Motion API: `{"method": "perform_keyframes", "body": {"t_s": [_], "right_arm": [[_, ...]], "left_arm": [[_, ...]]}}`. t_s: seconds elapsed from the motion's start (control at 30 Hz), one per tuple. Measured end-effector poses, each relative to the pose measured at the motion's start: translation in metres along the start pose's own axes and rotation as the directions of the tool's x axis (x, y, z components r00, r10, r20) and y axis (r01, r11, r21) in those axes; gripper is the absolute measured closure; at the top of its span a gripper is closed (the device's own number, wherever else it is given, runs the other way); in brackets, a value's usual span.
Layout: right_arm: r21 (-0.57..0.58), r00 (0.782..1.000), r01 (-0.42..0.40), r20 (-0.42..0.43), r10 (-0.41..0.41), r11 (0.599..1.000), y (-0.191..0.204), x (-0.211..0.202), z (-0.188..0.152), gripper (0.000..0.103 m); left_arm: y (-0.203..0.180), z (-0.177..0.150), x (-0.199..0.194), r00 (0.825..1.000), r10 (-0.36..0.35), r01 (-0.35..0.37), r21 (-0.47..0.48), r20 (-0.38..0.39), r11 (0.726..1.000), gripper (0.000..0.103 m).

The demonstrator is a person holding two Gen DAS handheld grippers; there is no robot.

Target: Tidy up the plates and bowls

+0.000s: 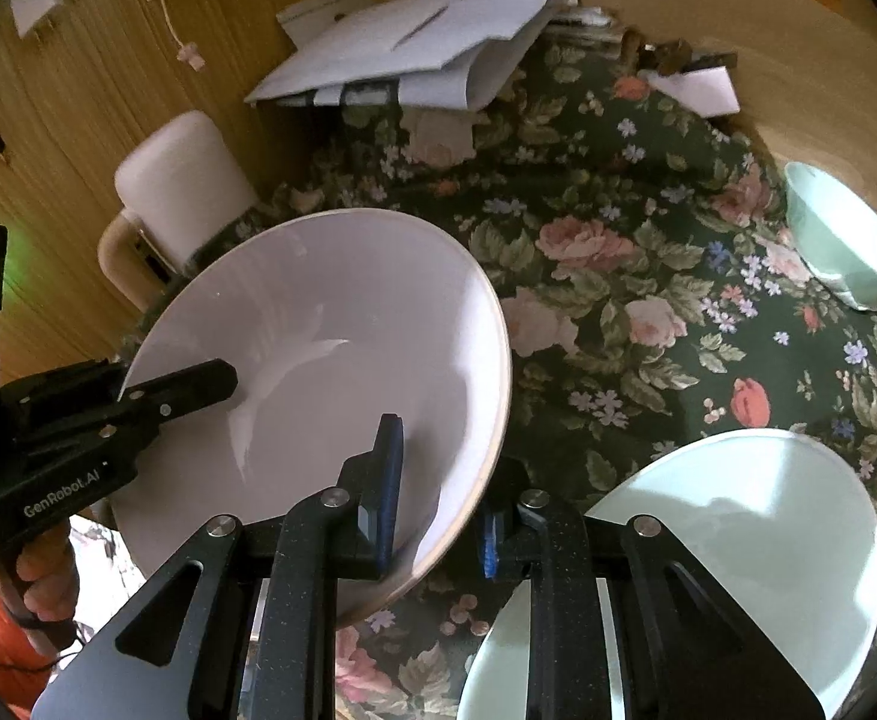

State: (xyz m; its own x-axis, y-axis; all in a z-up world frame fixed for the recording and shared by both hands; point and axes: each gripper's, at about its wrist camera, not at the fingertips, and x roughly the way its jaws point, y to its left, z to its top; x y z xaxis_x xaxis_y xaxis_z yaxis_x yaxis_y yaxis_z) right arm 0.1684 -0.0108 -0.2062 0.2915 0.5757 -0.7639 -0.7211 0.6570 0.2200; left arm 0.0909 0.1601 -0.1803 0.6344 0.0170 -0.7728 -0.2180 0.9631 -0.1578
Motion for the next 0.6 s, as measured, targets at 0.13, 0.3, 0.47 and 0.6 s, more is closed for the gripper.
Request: {"method": "perform_keyframes", "body": {"t_s": [0.13, 0.3, 0.47, 0.6], "right_arm": [[0.014, 0.998, -0.004, -0.060, 0.005, 1.000, -0.006, 0.015, -0.003, 0.081], [0.010, 0.998, -0.013, -0.054, 0.014, 1.000, -0.008, 0.014, -0.003, 0.080], [-0.002, 1.000, 0.003, -0.018, -0.003, 1.000, -0.008, 0.002, -0.002, 0.078], [-0.010, 0.999, 0.014, 0.035, -0.013, 1.000, -0.010, -0.014, 0.000, 0.069]], "left_arm": [[0.003, -0.003, 0.011, 0.999, -0.002, 0.002, -0.011, -0.036, 1.000, 0.084], [0.000, -0.003, 0.013, 0.999, -0.002, 0.002, -0.001, -0.044, 1.000, 0.084], [-0.001, -0.002, 0.013, 0.999, 0.014, -0.014, 0.003, -0.039, 1.000, 0.083], [0.002, 0.004, 0.004, 0.999, 0.027, -0.027, -0.013, -0.016, 1.000, 0.060]]}}
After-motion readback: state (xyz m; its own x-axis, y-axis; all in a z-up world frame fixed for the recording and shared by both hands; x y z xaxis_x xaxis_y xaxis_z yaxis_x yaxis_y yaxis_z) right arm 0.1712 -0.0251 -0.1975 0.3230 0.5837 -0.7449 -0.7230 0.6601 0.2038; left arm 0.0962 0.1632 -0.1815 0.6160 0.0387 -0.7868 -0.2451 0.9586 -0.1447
